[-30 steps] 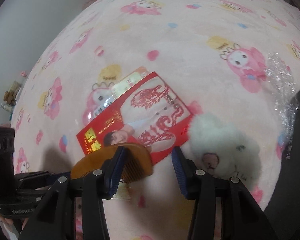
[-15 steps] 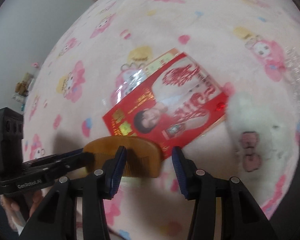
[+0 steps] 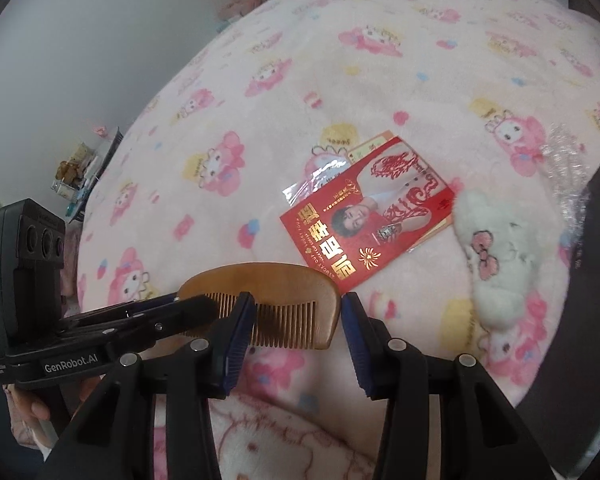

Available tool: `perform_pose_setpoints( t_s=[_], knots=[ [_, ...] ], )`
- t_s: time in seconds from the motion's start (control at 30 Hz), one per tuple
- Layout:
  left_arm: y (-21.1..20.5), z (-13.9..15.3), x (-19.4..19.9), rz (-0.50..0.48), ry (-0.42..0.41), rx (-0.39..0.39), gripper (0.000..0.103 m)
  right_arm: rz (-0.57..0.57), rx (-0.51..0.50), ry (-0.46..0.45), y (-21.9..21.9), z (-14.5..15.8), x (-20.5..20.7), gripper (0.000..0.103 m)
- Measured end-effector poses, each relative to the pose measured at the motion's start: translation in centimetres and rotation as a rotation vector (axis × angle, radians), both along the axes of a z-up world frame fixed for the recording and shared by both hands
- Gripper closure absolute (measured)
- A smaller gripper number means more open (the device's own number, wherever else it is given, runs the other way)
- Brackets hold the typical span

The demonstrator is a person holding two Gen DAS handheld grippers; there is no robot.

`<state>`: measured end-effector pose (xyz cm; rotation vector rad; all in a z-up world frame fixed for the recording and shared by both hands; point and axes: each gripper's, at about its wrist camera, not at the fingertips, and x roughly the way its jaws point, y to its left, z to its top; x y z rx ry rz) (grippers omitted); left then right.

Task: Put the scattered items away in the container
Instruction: 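Close both grippers on the wooden comb and lift it, then carry the wooden comb over the black box and lower it inside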

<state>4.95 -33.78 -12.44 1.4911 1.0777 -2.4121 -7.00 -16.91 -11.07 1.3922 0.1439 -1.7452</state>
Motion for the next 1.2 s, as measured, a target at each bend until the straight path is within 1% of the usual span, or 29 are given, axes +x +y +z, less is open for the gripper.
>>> perform_pose_setpoints(
  t_s=[0.17, 0.37, 0.47, 0.57, 0.67, 0.77, 0.87, 0.93, 1.0, 1.07, 1.1, 1.2],
  knots=[
    [3.2, 2.9, -0.4, -0.057, 0.046, -0.022, 0.063, -0.046, -0.041, 0.037, 3.8, 2.9, 0.5, 0.062],
    [9.1, 6.2, -2.0, -0.156, 0.091, -0.060, 0.063, -0.120, -0.064, 0.093, 9.5, 5.6, 0.7, 0.062],
    [12.8, 7.4, -3.9, -0.223, 0.103, -0.082, 0.063, -0.173, -0.061, 0.126, 13.5, 6.8, 0.2, 0.062],
    [16.8, 8.6, -6.7, -0.297, 0.117, -0.109, 0.064, -0.221, -0.045, 0.153, 16.9, 7.5, -1.0, 0.062],
    [21.2, 10.0, -10.3, -0.376, 0.145, -0.132, 0.064, -0.271, -0.029, 0.182, 20.5, 8.2, -3.1, 0.062],
    [24.3, 10.7, -14.0, -0.427, 0.166, -0.127, 0.064, -0.333, -0.005, 0.234, 24.1, 9.3, -6.1, 0.062],
    [27.0, 10.5, -18.5, -0.471, 0.172, -0.097, 0.064, -0.386, 0.006, 0.279, 26.6, 10.3, -8.9, 0.062],
    [28.8, 10.0, -21.3, -0.510, 0.175, -0.097, 0.064, -0.431, 0.014, 0.300, 28.4, 10.4, -11.1, 0.062],
    [30.2, 8.7, -23.5, -0.540, 0.154, -0.106, 0.063, -0.466, 0.023, 0.307, 29.7, 9.8, -12.7, 0.062],
    [31.4, 7.0, -24.9, -0.573, 0.119, -0.112, 0.063, -0.502, 0.004, 0.279, 31.3, 8.4, -13.8, 0.062],
    [31.9, 5.8, -25.4, -0.586, 0.102, -0.106, 0.063, -0.523, 0.002, 0.250, 32.0, 7.2, -14.3, 0.062],
    [32.3, 2.8, -25.4, -0.599, 0.054, -0.091, 0.063, -0.543, 0.026, 0.159, 32.9, 4.3, -15.3, 0.062]
  ],
)
